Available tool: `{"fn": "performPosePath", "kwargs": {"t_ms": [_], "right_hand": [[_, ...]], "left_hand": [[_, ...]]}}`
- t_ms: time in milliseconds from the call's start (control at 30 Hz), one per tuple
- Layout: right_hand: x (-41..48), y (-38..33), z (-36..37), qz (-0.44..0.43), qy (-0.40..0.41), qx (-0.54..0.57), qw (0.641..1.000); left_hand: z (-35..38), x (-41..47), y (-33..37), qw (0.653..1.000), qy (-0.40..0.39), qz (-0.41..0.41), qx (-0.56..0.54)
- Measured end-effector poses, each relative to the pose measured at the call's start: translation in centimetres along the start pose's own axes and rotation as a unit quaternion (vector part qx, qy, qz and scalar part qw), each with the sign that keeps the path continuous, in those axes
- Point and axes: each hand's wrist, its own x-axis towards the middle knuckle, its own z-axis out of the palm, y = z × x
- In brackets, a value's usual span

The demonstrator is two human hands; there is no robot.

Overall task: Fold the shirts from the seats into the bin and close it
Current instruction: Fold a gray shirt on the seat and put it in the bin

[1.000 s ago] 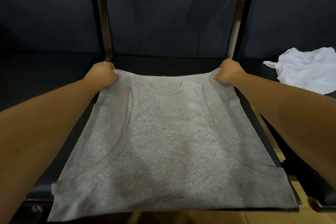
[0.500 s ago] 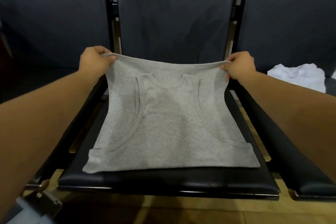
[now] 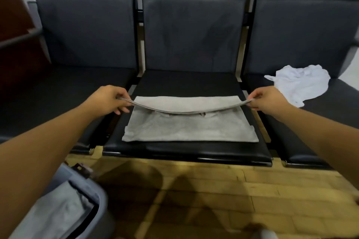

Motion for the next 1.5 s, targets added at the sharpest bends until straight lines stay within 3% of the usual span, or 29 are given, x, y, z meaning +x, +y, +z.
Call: {"fn": "performPosePath", "kwargs": {"t_ms": [100, 233, 400, 467, 533, 600, 667, 800, 967, 1033, 1100, 1200, 1300, 1400, 1500], "right_hand": [[-1.6, 1.3, 0.7, -0.007, -0.032, -0.108, 0.994], [-3.5, 2.1, 2.1, -0.022, -0.034, -0.132, 0.99], [-4.5, 1.2, 1.6, -0.046, 0.009, -0.079, 0.996], [-5.0, 1.2, 1.1, -0.053, -0.011, -0.101, 0.993], [-5.3, 1.9, 0.9, -0.05, -0.061, -0.152, 0.985], [-5.5, 2.6, 0.8, -0.039, -0.115, -0.207, 0.971], [-5.6, 2.8, 0.7, -0.042, -0.132, -0.248, 0.959], [-5.3, 2.3, 1.1, -0.046, -0.144, -0.318, 0.936], [-4.8, 1.6, 0.7, -0.048, -0.062, -0.292, 0.953], [-5.2, 1.6, 0.8, -0.05, -0.124, -0.345, 0.929], [-5.8, 1.6, 1.2, -0.049, -0.177, -0.4, 0.898], [-5.9, 0.9, 1.4, -0.059, -0.174, -0.458, 0.87], [-5.4, 0.0, 1.8, -0.059, -0.143, -0.394, 0.906], [-5.5, -1.2, 4.1, -0.077, -0.079, -0.267, 0.957], [-6.0, -2.6, 7.6, -0.091, -0.066, -0.233, 0.966]], "left_hand": [[1.5, -1.4, -0.6, 0.999, -0.038, -0.015, 0.002], [3.2, -3.8, -1.4, 1.0, -0.003, -0.014, 0.0], [2.9, -4.2, -0.9, 0.982, 0.037, -0.021, -0.182], [2.8, -4.8, -1.3, 0.989, 0.024, 0.002, -0.143], [2.8, -5.3, -2.3, 0.999, -0.019, 0.025, -0.012], [3.0, -5.7, -2.9, 0.988, -0.089, 0.043, 0.117], [3.2, -5.6, -3.3, 0.978, -0.106, 0.063, 0.169], [3.3, -5.4, -2.9, 0.973, -0.085, 0.082, 0.199], [2.5, -5.1, -1.9, 0.998, 0.051, 0.023, 0.04], [2.4, -5.1, -2.2, 0.994, -0.022, 0.046, 0.093], [2.8, -5.6, -2.7, 0.97, -0.131, 0.074, 0.191], [2.9, -5.7, -2.4, 0.967, -0.169, 0.067, 0.181], [3.8, -5.4, -1.1, 0.994, -0.083, 0.023, 0.074], [5.4, -3.9, -0.5, 0.993, 0.015, -0.083, 0.078], [6.5, -2.5, 0.0, 0.983, 0.005, -0.177, 0.044]]}}
